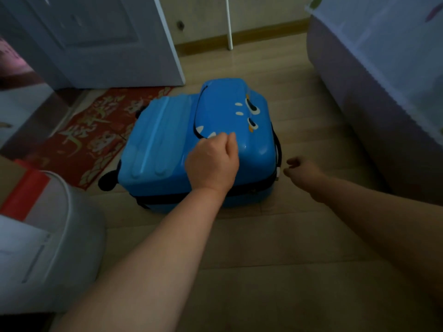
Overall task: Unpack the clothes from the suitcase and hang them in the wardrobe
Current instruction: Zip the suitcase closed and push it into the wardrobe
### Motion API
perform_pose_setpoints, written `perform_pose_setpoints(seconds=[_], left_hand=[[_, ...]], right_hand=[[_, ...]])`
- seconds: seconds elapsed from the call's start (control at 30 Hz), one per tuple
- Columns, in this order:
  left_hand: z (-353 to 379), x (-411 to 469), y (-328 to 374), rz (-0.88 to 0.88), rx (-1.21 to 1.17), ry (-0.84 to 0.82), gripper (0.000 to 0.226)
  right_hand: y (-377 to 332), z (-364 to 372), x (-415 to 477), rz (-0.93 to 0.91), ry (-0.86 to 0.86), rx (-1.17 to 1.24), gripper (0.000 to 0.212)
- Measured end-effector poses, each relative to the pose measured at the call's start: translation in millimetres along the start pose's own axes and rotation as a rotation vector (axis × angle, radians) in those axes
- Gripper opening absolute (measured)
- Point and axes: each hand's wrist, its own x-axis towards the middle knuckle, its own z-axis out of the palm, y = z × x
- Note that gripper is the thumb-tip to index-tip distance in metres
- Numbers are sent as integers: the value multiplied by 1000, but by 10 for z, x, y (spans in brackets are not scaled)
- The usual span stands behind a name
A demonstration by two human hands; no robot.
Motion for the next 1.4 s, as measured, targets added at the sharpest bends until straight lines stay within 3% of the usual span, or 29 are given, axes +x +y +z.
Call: perform_pose_setpoints(seconds=[0.1, 0.2, 0.27, 0.5, 0.7, 0.83, 0.93, 1.03, 1.2, 1.4], left_hand=[[-20, 173, -77, -256, -15, -7, 19], [27, 281, -97, -578, -68, -137, 30], [63, 291, -69, -673, -134, -162, 32], [161, 232, -115, -546, -70, -206, 54], [206, 160, -252, -376, 71, -164, 55], [284, 126, -290, -322, 107, -88, 58], [298, 124, -281, -329, 129, -61, 57], [243, 119, -272, -332, 148, -102, 54], [30, 63, -245, -273, 184, -202, 48], [-443, -113, -24, -381, 259, -476, 33]], right_hand=[[-12, 30, 11, 81, -32, 143, 45], [-16, 57, 47, 125, -37, 209, 46], [-21, 88, 51, 138, -57, 242, 47], [-43, 174, 98, 164, -117, 340, 53], [-83, 262, 234, 198, -121, 419, 39], [-103, 292, 364, 243, -66, 670, 51], [-118, 300, 382, 331, -70, 890, 21], [-197, 287, 278, 437, -95, 1075, 24], [-338, 196, -71, 542, -134, 998, 27], [-37, 295, -764, 783, -76, 829, 25]])
